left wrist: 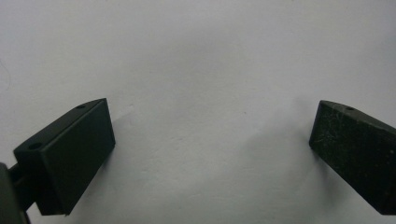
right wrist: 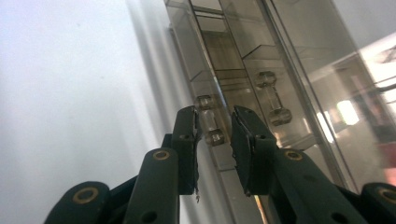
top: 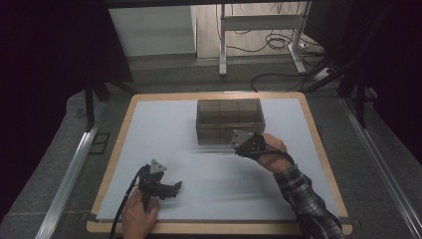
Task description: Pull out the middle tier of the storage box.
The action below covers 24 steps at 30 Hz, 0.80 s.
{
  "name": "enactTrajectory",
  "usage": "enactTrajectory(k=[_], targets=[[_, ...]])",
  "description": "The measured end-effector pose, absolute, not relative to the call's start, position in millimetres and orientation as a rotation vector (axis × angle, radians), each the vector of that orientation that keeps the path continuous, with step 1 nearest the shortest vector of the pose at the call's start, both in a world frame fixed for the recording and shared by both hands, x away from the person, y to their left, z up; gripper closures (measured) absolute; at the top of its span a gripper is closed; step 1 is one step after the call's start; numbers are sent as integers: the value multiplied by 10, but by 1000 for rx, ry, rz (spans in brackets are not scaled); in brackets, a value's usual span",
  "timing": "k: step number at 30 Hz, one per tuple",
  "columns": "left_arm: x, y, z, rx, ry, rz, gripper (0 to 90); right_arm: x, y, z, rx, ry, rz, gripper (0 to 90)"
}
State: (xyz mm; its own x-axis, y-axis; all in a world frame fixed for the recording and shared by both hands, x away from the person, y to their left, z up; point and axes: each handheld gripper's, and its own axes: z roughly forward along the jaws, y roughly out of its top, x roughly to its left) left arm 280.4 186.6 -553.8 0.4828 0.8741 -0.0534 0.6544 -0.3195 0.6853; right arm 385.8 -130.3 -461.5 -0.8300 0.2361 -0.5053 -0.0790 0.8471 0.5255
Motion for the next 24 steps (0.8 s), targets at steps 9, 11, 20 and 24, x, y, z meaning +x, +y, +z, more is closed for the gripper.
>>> enactTrajectory(k=[9, 11, 20, 24], targets=[[2803, 1865, -5538, 2077, 1260, 433, 0, 4017, -1412, -4505, 128, 2555, 775, 695], [2803, 1865, -5538, 2077, 1260, 433, 0, 4061, -1444, -4480, 143, 2581, 798, 693], [2803, 1865, -5538, 2077, 1259, 434, 0, 4231, -1578, -4434, 153, 2654, 797, 684], [2803, 1865, -5538, 2077, 1259, 434, 0, 4306, -1630, -4433, 129, 2681, 789, 686]])
